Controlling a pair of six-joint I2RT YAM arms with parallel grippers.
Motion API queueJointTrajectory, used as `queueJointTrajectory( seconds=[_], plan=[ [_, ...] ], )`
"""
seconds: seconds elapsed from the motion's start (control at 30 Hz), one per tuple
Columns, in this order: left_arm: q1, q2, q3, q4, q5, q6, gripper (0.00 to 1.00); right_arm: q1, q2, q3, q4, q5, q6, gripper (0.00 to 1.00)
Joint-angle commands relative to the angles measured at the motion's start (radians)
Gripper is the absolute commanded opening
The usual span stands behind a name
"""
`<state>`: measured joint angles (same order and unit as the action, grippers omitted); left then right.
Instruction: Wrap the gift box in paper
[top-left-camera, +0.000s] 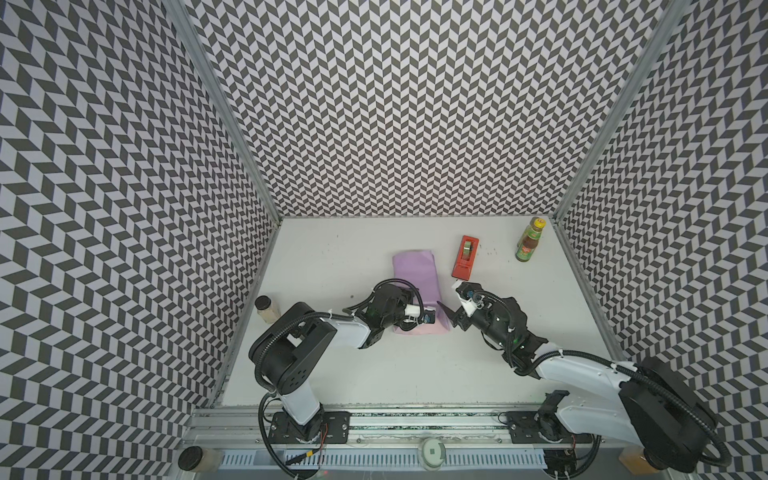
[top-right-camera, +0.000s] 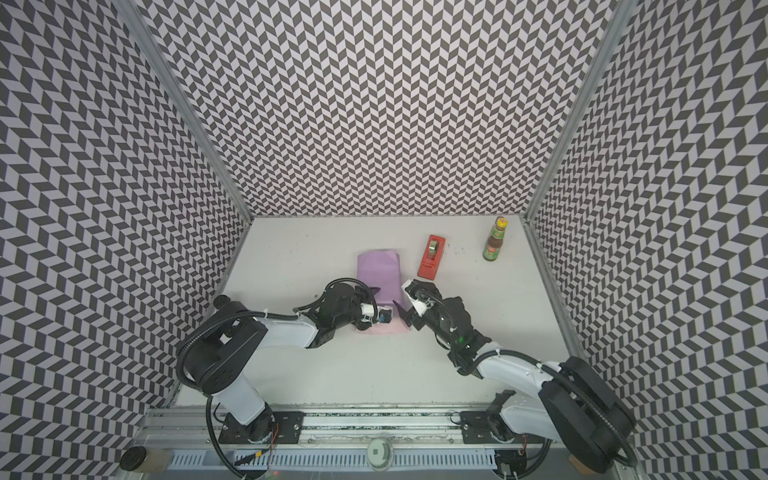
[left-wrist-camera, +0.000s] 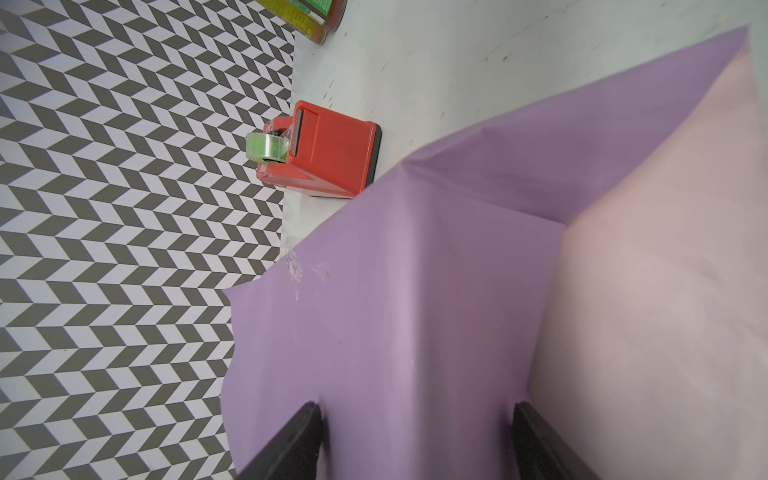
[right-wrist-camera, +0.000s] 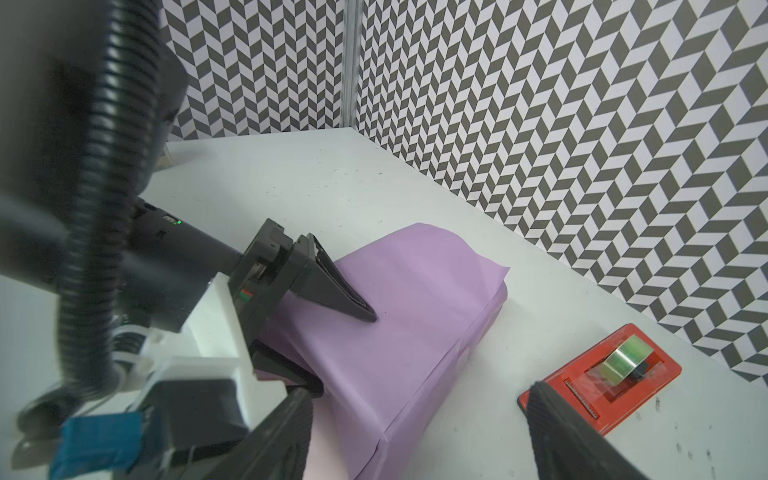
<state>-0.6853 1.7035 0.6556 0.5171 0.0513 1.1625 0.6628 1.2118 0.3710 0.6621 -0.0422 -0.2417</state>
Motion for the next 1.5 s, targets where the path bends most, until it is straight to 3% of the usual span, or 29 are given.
queueJointTrajectory(
  seconds=[0.0, 0.23, 0.4, 0.67, 0.87, 1.1, 1.47],
  plan=[
    [0.0, 0.048, -0.023, -0.109, -0.057, -0.009, 0.7, -0.02, -0.026, -0.014, 0.008, -0.011, 0.112, 0.81],
    [-0.009, 0.078, -0.046, -0.062, -0.082, 0.01, 0.67, -0.14, 0.008, 0.084, -0.234, 0.033, 0.307, 0.81],
    [-0.02, 0.106, -0.056, -0.042, -0.113, 0.027, 0.69, -0.149, 0.051, 0.163, -0.407, -0.012, 0.371, 0.81],
    [-0.032, 0.136, -0.064, -0.033, -0.127, 0.039, 0.7, -0.149, 0.128, 0.144, -0.387, -0.146, 0.441, 0.78],
    [-0.036, 0.136, -0.07, -0.025, -0.127, 0.041, 0.71, -0.149, 0.227, 0.189, -0.471, -0.043, 0.486, 0.7],
    [-0.037, 0.137, -0.068, -0.029, -0.125, 0.038, 0.71, -0.143, 0.32, 0.179, -0.392, -0.127, 0.515, 0.62],
    [-0.046, 0.144, -0.069, -0.034, -0.138, 0.047, 0.7, -0.103, 0.434, 0.208, -0.298, -0.166, 0.532, 0.57]
  ],
)
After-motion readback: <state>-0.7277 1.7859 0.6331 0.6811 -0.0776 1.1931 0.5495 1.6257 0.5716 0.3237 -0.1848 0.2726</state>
